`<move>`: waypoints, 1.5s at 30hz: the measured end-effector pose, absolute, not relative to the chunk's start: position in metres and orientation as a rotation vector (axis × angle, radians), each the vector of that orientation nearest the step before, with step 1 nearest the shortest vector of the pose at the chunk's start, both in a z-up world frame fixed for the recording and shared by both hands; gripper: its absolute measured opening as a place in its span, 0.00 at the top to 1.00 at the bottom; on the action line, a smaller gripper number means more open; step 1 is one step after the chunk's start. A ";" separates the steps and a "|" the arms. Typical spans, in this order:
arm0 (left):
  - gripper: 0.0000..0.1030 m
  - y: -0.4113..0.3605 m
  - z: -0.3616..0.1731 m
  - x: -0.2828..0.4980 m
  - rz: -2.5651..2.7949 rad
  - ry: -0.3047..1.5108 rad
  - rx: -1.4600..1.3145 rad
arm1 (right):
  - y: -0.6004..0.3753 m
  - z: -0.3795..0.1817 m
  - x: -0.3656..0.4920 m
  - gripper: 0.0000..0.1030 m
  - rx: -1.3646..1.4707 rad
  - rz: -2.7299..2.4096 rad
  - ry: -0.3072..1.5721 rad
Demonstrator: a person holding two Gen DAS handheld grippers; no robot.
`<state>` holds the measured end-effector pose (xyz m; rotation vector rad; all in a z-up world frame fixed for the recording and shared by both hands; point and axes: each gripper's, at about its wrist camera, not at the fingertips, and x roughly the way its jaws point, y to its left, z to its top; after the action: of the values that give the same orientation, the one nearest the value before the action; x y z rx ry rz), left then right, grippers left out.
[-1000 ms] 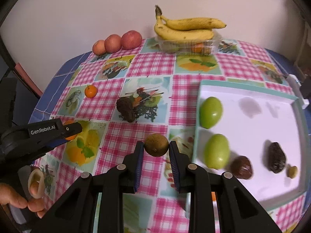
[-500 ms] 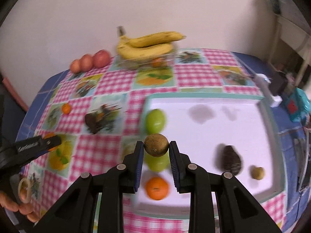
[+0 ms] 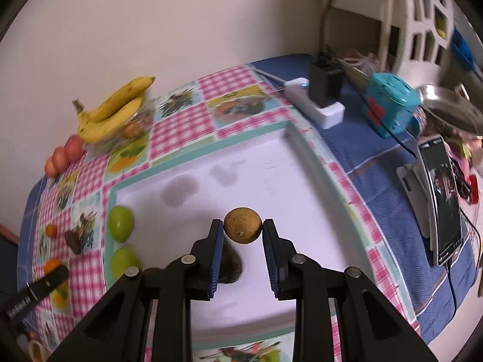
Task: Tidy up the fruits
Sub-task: 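Carry the brown fruit over the tray with the right tool while the left tool carries the orange, then release the brown fruit in the tray with the right tool while the left tool releases the orange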
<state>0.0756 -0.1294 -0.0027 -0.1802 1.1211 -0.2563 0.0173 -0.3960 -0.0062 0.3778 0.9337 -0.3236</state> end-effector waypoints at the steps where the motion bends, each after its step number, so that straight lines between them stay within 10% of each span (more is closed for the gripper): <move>1: 0.63 -0.136 -0.003 0.075 -0.272 1.119 -0.169 | -0.400 -0.007 0.017 0.73 0.388 -0.327 0.931; 45: 0.63 -0.240 -0.061 0.111 -0.442 1.088 -0.009 | -0.434 -0.064 0.052 0.73 0.382 -0.393 1.003</move>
<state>0.1113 -0.2397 -0.0610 -0.0086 1.0880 -0.4422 0.0520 -0.4344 -0.0642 0.3824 1.0026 -0.3928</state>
